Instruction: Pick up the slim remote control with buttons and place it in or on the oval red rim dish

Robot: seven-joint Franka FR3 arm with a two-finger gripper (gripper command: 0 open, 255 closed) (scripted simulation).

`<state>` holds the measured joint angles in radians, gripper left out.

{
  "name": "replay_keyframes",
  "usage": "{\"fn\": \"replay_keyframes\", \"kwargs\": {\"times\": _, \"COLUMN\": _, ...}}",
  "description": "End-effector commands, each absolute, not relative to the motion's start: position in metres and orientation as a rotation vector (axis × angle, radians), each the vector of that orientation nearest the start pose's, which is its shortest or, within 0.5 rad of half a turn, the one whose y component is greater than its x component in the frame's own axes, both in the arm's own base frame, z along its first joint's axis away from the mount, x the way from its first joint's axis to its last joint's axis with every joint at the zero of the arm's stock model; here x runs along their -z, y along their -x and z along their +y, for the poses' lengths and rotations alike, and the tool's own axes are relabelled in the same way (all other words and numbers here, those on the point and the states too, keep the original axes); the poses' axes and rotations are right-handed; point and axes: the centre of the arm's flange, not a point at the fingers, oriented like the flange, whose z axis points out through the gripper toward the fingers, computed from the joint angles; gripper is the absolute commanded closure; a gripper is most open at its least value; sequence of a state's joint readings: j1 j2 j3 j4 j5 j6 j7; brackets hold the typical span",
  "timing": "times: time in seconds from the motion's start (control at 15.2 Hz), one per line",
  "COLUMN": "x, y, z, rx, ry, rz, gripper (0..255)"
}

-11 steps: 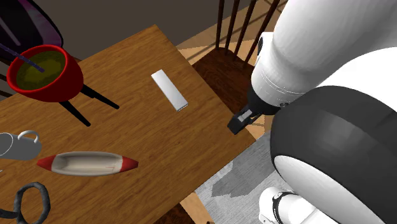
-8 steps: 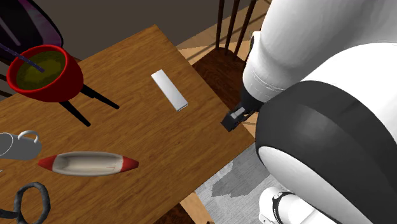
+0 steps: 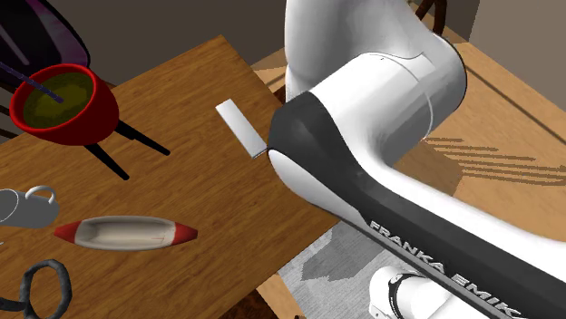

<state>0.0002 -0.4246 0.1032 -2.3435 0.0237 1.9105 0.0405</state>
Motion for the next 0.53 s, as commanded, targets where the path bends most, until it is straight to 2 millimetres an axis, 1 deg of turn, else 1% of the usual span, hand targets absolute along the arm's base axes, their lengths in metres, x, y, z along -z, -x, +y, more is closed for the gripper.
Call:
{"fn": "replay_keyframes", "kwargs": {"times": 0.0, "x": -0.480, "y": -0.443, "z": 0.056, "rx": -0.014, "ry": 3.160, "rz": -0.068, "gripper": 0}}
{"fn": "replay_keyframes", "kwargs": {"times": 0.46, "x": -0.436, "y": -0.521, "z": 0.078, "rx": -0.019, "ry": 3.156, "rz": -0.053, "gripper": 0}}
